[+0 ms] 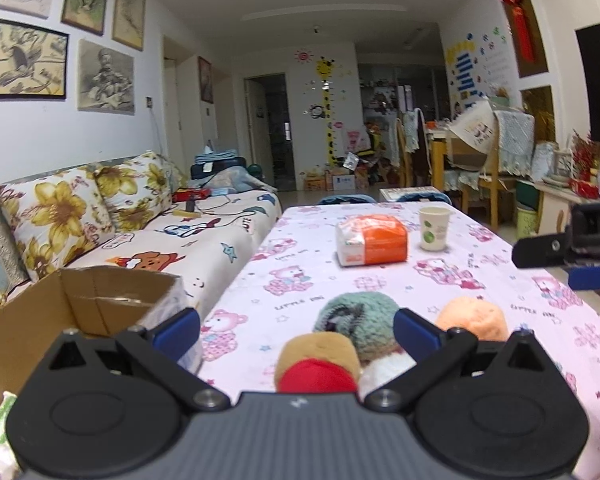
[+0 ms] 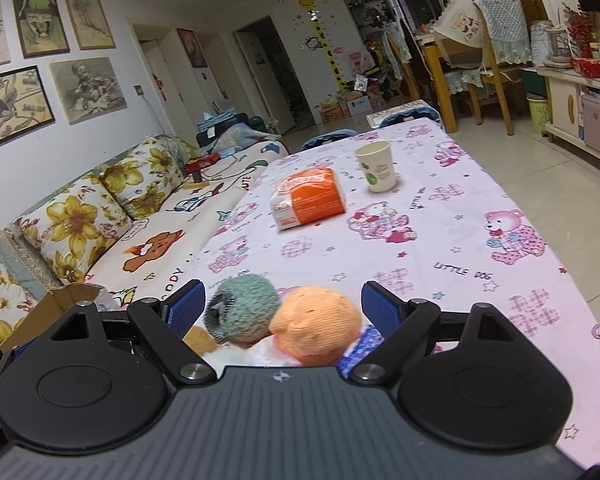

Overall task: Organize soft objects
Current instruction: 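Move both tools back over the table toward the remaining items, then grasp the blue tissue pack with the right tool while the left grasps the white-pink cloth bundle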

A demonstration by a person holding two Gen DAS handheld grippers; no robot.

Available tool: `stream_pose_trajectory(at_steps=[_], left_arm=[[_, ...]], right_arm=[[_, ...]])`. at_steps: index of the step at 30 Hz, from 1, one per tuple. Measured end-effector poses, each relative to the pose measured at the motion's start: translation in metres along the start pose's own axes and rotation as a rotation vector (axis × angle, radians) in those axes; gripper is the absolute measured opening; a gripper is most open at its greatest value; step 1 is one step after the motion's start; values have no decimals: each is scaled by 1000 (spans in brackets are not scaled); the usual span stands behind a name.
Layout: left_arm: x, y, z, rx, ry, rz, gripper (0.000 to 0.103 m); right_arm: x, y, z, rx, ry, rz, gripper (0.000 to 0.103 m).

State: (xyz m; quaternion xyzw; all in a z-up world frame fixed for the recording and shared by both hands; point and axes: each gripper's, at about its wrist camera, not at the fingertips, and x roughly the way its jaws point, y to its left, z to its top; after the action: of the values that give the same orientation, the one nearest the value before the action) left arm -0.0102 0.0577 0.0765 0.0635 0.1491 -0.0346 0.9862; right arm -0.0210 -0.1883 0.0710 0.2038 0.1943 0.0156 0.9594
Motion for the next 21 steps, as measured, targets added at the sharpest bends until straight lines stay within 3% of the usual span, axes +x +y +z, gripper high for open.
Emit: stream_pose_trajectory(at_steps=[8, 16, 21], left_arm=[[0, -28, -9, 65, 32, -75, 102], [2, -65, -27, 154, 81, -232, 102], [10, -77, -33, 185, 120, -274, 93]], right_arm=[[8, -12, 0, 28, 26, -33, 103], [35, -15, -12, 32, 143, -76, 103], [51, -9, -17, 22, 204, -80, 103]])
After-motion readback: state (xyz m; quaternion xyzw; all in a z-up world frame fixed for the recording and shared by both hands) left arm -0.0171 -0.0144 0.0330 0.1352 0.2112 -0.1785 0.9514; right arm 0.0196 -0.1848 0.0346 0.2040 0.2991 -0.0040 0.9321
